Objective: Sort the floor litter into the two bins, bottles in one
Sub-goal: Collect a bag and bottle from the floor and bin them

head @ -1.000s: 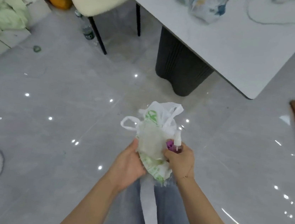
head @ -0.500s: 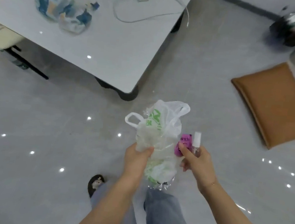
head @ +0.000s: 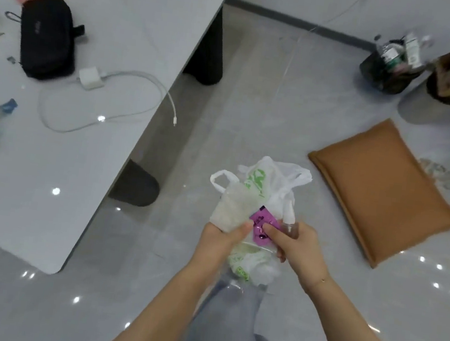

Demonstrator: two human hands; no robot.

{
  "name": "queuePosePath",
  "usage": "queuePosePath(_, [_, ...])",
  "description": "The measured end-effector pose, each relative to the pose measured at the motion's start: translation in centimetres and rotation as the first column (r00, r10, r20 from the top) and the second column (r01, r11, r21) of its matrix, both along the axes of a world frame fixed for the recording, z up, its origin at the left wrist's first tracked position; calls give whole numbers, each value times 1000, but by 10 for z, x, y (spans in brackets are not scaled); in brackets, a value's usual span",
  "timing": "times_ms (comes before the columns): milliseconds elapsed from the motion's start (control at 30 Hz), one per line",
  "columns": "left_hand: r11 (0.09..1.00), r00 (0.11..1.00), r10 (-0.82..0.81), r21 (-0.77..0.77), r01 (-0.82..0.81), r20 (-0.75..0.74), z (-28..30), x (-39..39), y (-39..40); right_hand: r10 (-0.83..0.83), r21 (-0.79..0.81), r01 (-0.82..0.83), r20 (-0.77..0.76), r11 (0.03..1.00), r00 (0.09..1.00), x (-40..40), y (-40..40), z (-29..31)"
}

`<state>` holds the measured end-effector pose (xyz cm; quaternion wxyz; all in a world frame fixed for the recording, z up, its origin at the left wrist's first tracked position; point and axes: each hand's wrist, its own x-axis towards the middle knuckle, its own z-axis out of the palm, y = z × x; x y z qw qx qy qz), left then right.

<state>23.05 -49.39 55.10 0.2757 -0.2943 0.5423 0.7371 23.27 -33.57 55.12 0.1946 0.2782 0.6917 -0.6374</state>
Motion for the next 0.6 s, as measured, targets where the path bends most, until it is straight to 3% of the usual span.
queuePosePath(67, [999, 1000, -6, 39, 7, -27, 8, -49, 27, 14, -7, -14, -10, 1000, 1000, -50, 25, 8])
queuePosePath(267, [987, 992, -120, -104, 122, 23, 31, -205, 116, -24, 6, 24, -11, 1000, 1000, -182, 111, 33])
queuePosePath(400, [993, 997, -71, -96, 75, 41, 28, -298, 163, -126, -42, 125, -41, 991, 991, -271, 155, 29])
queuePosePath(600, [969, 998, 38, -244, -26, 42, 15, -450, 217, -321, -119, 323, 40, 939, 946, -427, 220, 17])
